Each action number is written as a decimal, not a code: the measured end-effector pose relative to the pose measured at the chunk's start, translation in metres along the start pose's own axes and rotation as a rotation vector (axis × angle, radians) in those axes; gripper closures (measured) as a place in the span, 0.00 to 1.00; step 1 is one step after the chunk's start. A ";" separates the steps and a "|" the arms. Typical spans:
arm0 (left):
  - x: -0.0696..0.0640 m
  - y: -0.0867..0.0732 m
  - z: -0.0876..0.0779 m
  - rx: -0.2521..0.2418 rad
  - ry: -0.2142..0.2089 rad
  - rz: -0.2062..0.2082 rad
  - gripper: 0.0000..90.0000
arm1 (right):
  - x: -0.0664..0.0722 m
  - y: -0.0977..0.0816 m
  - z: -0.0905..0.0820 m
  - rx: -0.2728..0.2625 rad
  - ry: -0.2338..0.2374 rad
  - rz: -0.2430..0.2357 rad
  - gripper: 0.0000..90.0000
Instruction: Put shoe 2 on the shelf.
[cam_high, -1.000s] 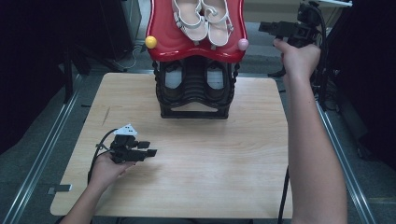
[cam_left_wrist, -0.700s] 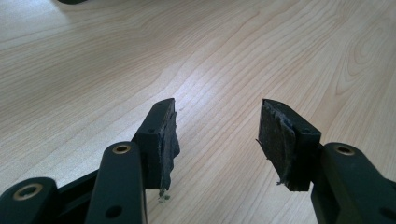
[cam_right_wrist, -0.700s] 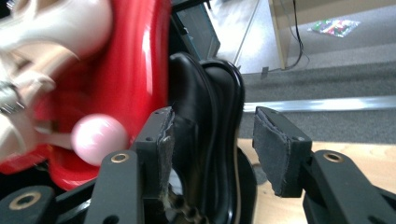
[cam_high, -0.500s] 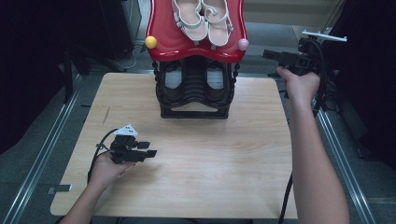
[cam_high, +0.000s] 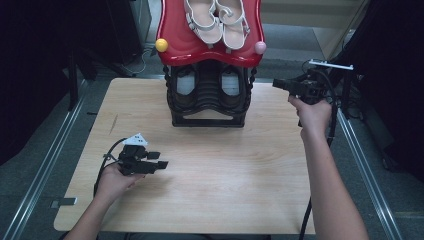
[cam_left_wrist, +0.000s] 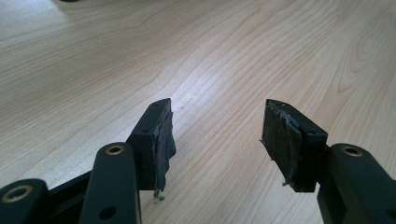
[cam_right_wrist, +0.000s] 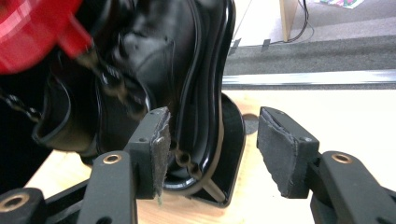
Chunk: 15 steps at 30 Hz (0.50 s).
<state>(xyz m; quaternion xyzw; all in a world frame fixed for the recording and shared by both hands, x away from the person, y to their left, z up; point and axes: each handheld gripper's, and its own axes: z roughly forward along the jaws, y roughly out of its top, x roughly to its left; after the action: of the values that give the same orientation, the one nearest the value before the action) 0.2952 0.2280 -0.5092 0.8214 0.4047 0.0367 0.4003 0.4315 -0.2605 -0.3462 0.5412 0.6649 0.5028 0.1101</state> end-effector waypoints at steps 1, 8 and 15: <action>0.000 0.000 0.000 0.000 0.000 0.000 0.48 | -0.001 -0.004 0.001 -0.003 -0.001 -0.007 0.51; 0.000 0.000 0.000 0.000 0.002 -0.007 0.47 | -0.005 -0.034 0.005 0.014 0.027 0.005 0.51; 0.000 0.000 0.001 0.002 0.006 -0.011 0.47 | -0.009 -0.063 0.011 0.044 0.062 0.012 0.50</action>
<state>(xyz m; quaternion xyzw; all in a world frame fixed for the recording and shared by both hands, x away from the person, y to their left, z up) 0.2955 0.2275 -0.5098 0.8194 0.4104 0.0367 0.3985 0.4044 -0.2565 -0.4044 0.5317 0.6755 0.5054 0.0746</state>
